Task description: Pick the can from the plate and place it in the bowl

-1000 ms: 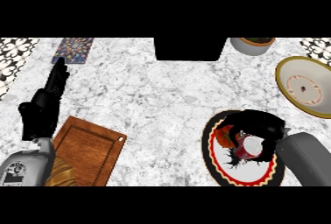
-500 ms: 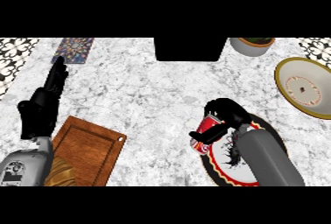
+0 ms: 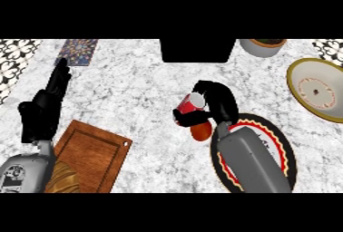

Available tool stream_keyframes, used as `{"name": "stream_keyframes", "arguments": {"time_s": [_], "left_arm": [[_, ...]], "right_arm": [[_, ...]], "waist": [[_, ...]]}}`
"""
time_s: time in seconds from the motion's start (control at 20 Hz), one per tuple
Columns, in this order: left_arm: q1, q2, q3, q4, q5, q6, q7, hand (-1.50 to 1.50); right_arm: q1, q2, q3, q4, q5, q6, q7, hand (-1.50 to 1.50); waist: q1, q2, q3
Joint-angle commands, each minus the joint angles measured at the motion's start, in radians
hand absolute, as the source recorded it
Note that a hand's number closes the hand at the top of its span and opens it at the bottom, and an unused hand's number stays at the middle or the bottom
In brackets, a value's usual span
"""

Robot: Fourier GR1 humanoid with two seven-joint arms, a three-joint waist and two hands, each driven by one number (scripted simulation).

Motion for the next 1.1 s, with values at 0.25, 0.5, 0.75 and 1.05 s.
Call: {"name": "stream_keyframes", "arguments": {"time_s": [0.25, 0.5, 0.75, 1.05], "left_arm": [[-0.012, 0.006, 0.026, 0.023, -0.002, -0.001, -0.004, 0.00], [0.015, -0.039, -0.020, -0.038, -0.026, 0.011, 0.026, 0.00], [0.042, 0.000, 0.015, -0.077, -0.010, -0.017, 0.029, 0.00], [0.008, -0.024, 0.015, -0.006, -0.037, 0.005, -0.009, 0.00]], "right_arm": [[0.004, -0.027, -0.018, -0.226, 0.207, -0.168, 0.328, 1.50], [0.014, -0.077, -0.118, -0.282, 0.208, -0.168, 0.337, 1.50], [0.047, -0.224, -0.299, -0.282, 0.026, -0.195, 0.147, 1.50], [-0.022, -0.319, -0.477, -0.007, -0.094, -0.291, -0.086, 1.50]], "waist": [[-0.022, 0.003, 0.000], [-0.011, 0.005, 0.001], [-0.008, 0.005, 0.002], [0.002, 0.012, 0.002]]}}
